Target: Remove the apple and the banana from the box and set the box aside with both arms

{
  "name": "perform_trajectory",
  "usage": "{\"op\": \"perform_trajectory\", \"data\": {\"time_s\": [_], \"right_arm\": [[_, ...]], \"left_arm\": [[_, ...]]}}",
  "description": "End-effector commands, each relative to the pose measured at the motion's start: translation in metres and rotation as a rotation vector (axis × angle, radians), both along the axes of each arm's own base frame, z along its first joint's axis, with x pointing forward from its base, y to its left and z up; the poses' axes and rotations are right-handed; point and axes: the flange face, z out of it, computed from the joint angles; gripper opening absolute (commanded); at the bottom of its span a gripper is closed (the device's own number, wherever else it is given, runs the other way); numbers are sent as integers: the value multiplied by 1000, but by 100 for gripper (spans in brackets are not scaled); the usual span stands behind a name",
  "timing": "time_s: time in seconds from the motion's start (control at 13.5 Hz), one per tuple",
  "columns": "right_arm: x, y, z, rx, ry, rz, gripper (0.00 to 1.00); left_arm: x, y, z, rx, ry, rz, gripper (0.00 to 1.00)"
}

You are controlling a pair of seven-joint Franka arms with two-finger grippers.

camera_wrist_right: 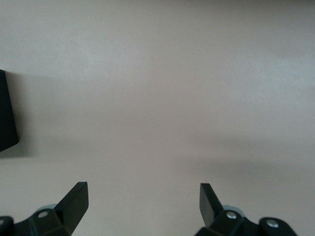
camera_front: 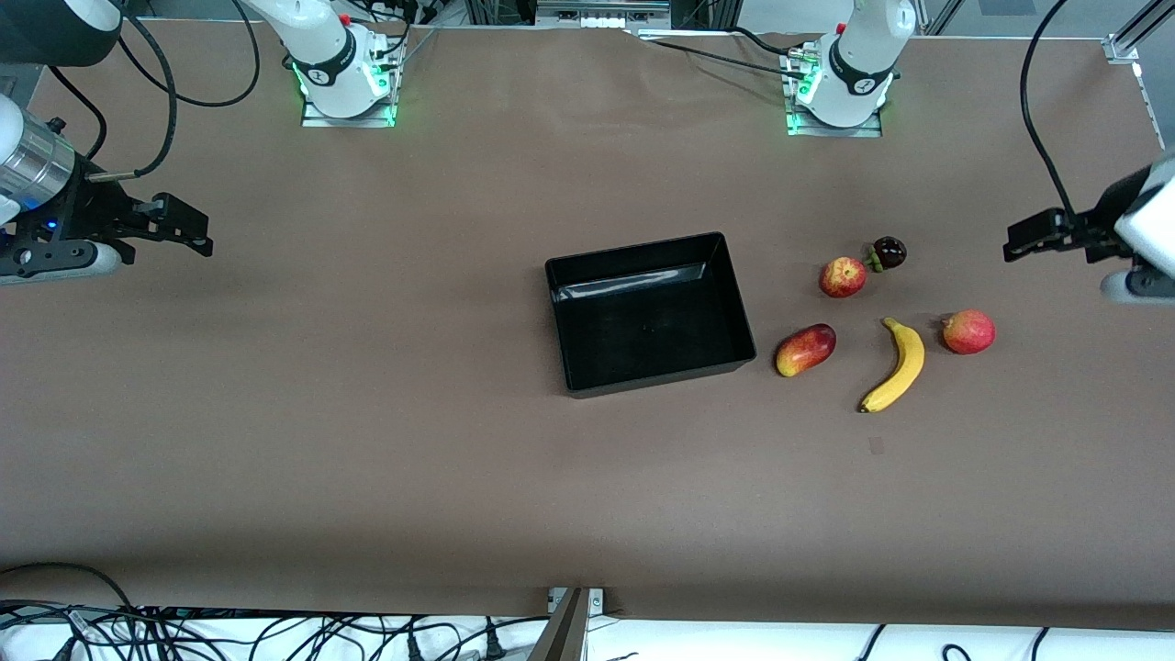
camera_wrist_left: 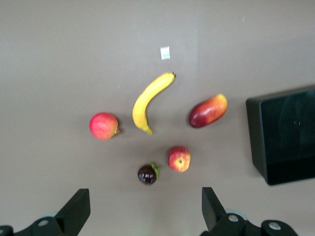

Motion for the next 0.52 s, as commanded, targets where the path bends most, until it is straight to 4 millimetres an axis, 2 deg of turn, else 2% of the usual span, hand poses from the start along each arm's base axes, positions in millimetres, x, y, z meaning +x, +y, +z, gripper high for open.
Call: {"op": "perform_trajectory", "data": {"time_s": [0.0, 0.07, 0.3, 0.44], "right_arm": [[0, 0, 3, -14, 6, 5, 100], [0, 0, 3, -14, 6, 5, 100], [0, 0, 3, -14, 6, 5, 100], [0, 0, 3, -14, 6, 5, 100]], "left_arm": [[-38, -12, -16, -14, -73, 21, 100], [-38, -14, -17, -13, -64, 12, 100], [-19, -22, -14, -11, -75, 8, 100], [-19, -21, -14, -11, -72, 11, 100]]}}
